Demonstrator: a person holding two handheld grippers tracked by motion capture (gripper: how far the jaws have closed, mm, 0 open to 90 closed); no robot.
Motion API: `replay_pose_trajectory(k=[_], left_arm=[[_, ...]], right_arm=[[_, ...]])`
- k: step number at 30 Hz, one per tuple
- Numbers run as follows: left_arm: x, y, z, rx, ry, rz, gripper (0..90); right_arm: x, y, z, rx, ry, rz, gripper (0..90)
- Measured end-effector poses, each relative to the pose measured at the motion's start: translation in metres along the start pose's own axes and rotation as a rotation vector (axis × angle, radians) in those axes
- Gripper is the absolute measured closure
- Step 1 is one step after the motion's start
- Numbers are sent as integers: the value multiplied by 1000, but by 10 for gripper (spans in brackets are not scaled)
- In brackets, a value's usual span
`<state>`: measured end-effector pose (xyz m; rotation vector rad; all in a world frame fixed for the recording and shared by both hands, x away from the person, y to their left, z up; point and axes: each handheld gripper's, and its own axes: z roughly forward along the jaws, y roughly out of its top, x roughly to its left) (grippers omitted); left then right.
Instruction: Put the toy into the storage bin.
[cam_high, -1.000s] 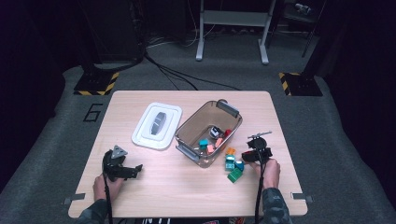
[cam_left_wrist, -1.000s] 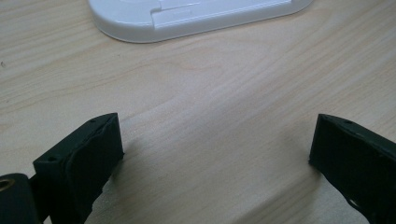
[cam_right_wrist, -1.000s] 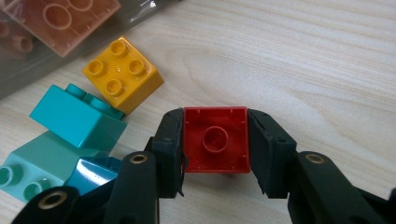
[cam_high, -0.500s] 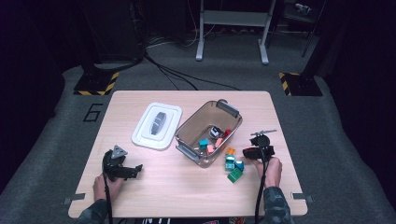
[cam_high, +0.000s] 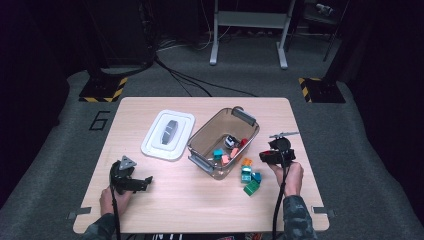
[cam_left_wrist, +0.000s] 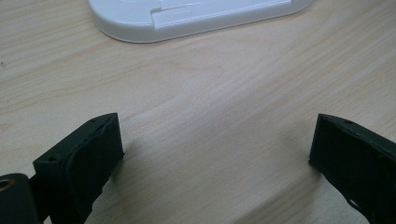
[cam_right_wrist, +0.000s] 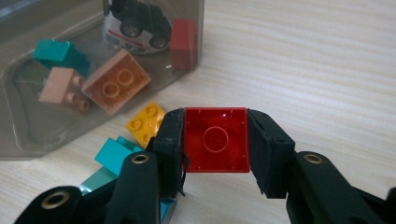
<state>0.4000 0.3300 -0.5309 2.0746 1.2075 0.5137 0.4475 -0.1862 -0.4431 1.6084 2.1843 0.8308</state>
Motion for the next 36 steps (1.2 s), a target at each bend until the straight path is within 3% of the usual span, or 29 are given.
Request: replay_pose_trajectory(k=[20, 29, 36], left_arm=[[0, 0, 0, 0, 0, 0, 25], [0, 0, 0, 0, 0, 0, 25], [0, 0, 0, 0, 0, 0, 25]], right_arm=[[4, 34, -32, -89, 9, -34, 589], [13, 58, -48, -134, 27, -68, 589], [25, 74, -49, -148, 44, -96, 589]])
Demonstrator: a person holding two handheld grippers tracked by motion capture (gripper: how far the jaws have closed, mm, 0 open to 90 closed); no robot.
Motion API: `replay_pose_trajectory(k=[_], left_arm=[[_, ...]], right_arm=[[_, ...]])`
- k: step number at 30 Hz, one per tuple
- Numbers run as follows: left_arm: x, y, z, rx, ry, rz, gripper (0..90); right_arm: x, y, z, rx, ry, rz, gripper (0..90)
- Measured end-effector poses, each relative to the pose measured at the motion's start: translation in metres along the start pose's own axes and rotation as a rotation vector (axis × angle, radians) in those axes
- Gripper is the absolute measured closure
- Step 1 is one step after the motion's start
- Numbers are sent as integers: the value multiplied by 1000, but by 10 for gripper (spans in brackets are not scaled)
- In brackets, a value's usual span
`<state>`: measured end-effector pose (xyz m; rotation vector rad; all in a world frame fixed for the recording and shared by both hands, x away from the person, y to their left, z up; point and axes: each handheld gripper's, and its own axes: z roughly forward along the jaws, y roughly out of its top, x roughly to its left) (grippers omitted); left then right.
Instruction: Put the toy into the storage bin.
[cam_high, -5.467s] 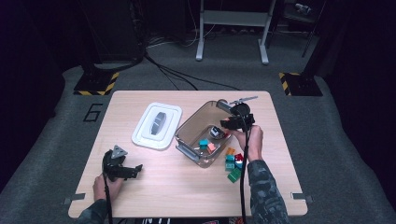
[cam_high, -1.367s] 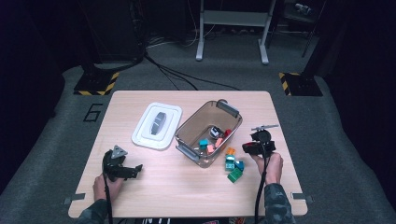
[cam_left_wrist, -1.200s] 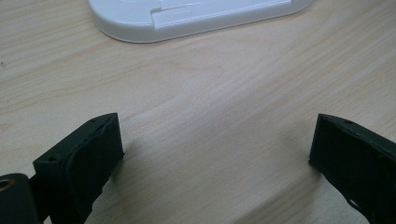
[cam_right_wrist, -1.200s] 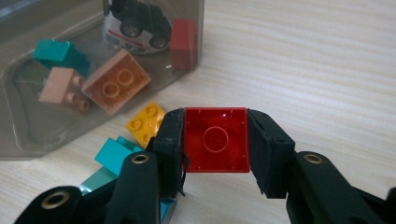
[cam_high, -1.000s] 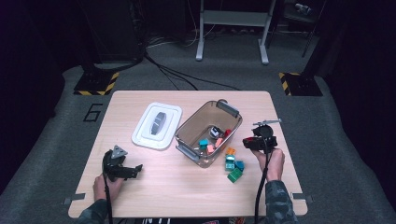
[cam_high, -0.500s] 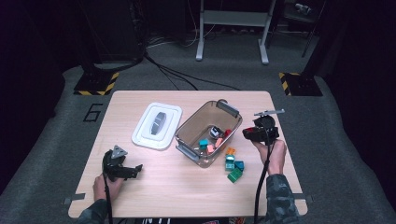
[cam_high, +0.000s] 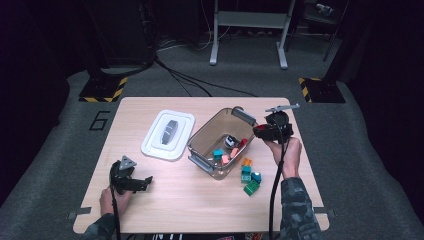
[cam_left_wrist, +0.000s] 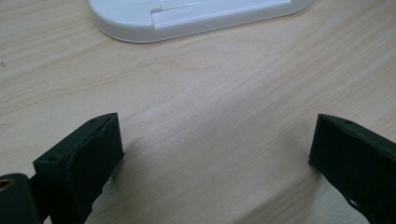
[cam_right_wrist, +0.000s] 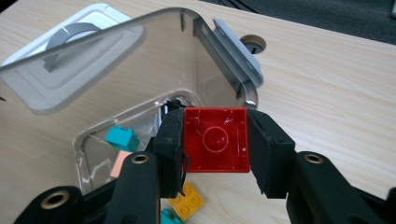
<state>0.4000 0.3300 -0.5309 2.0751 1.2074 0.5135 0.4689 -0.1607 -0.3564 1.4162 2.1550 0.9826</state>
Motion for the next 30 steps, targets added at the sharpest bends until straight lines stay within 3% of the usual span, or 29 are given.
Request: replay_pose_trajectory(k=[7, 14, 23, 28, 30], left_arm=[[0, 0, 0, 0, 0, 0, 25], [0, 0, 0, 0, 0, 0, 25], [0, 0, 0, -1, 0, -1, 25], [0, 0, 0, 1, 0, 1, 25], [0, 0, 0, 0, 1, -1, 25]], right_arm=[[12, 14, 14, 12, 32, -27, 588], [24, 18, 38, 71, 55, -59, 587], [26, 12, 53, 161, 29, -65, 584], [27, 11, 50, 158, 18, -71, 575], [28, 11, 48, 142, 4, -72, 528]])
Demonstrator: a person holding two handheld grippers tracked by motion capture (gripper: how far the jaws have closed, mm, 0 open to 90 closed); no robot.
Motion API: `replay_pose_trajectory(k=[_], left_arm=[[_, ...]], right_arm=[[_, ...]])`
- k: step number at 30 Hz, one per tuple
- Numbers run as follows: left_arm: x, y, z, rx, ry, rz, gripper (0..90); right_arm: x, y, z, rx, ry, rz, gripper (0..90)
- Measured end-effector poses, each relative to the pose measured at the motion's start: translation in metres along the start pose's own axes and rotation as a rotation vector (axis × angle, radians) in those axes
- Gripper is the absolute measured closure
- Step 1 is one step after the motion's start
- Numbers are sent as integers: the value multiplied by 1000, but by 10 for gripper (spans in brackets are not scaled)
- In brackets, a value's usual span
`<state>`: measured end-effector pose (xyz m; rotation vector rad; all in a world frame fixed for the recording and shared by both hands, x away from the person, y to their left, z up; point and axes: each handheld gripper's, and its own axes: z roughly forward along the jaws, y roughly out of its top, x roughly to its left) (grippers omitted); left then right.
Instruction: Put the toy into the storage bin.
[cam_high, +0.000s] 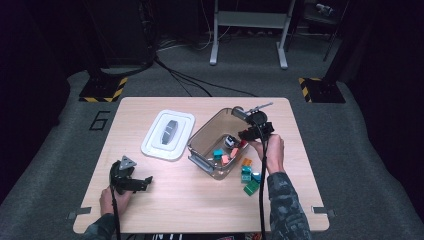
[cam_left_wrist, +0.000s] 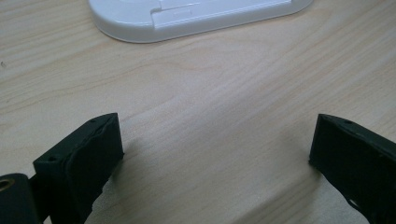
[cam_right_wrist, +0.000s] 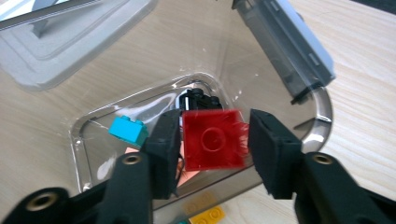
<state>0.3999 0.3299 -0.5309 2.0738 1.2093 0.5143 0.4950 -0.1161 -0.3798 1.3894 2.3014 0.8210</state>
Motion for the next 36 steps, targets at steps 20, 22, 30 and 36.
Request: replay_pose_trajectory(k=[20, 22, 30, 36], left_arm=[[0, 0, 0, 0, -1, 1, 25], [0, 0, 0, 0, -1, 1, 25], [0, 0, 0, 0, 0, 0, 25], [0, 0, 0, 0, -1, 1, 25]], right_arm=[[-12, -53, -26, -84, 43, 92, 112], [-12, -62, -24, -77, 52, 103, 79], [-14, -93, -11, -19, 85, 111, 0], [-15, -117, -3, 11, 56, 125, 153]])
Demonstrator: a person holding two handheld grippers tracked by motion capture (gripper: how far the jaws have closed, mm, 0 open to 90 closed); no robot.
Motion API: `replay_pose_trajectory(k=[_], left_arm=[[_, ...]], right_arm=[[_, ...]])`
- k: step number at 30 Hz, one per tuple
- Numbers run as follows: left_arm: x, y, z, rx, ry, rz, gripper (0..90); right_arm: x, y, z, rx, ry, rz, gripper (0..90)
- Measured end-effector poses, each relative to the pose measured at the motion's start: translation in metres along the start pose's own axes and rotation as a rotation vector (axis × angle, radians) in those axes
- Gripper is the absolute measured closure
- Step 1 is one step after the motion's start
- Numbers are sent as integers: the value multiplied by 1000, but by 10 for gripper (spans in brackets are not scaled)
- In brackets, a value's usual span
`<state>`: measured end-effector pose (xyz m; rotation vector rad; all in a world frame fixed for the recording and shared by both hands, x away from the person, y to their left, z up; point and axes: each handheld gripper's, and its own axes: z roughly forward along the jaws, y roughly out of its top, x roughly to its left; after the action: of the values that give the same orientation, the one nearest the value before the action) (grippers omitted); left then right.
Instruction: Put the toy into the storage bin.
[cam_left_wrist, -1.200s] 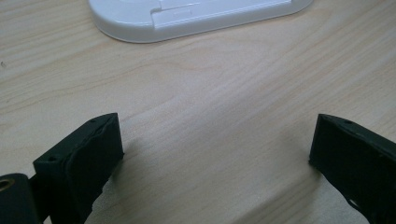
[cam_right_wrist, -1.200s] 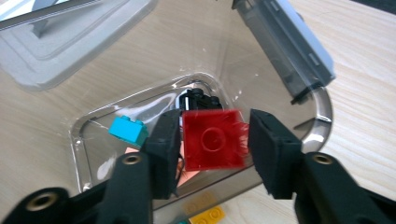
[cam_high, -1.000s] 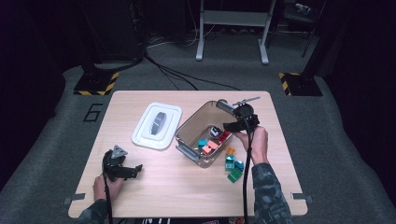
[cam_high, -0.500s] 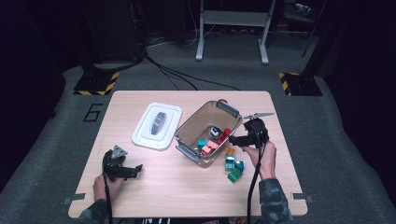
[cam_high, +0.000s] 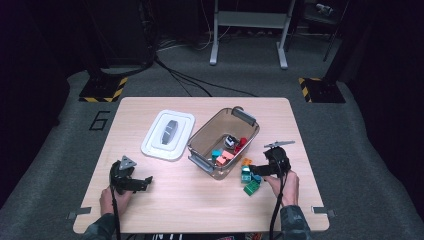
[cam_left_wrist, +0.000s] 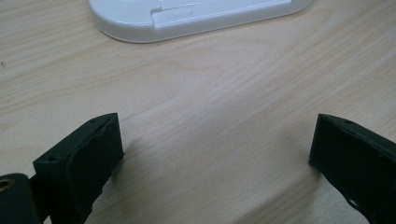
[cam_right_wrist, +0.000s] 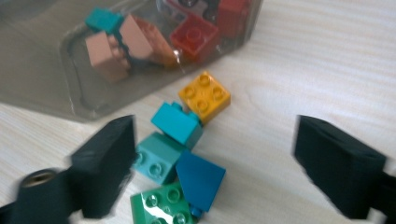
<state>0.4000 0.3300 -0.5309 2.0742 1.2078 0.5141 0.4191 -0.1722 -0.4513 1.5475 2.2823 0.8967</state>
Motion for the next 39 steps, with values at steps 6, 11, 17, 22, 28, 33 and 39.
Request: replay_pose_trajectory(k=[6, 11, 17, 22, 28, 33, 39], left_arm=[[0, 0, 0, 0, 1, -1, 25], [0, 0, 0, 0, 0, -1, 25], [0, 0, 0, 0, 1, -2, 25], [0, 0, 0, 0, 1, -1, 25], [0, 0, 0, 0, 1, -1, 25], [0, 0, 0, 0, 0, 0, 25], [0, 0, 0, 0, 0, 0, 25]], right_arm=[[0, -18, 6, 2, 0, -4, 336], [0, -28, 11, 13, 5, -14, 446], [0, -31, 18, 52, 11, 11, 527], [-2, -33, 22, 57, 1, 21, 567], [-2, -33, 22, 56, -9, 12, 578], [-2, -33, 19, 37, -31, 5, 595], [-1, -33, 24, 66, -37, -4, 572]])
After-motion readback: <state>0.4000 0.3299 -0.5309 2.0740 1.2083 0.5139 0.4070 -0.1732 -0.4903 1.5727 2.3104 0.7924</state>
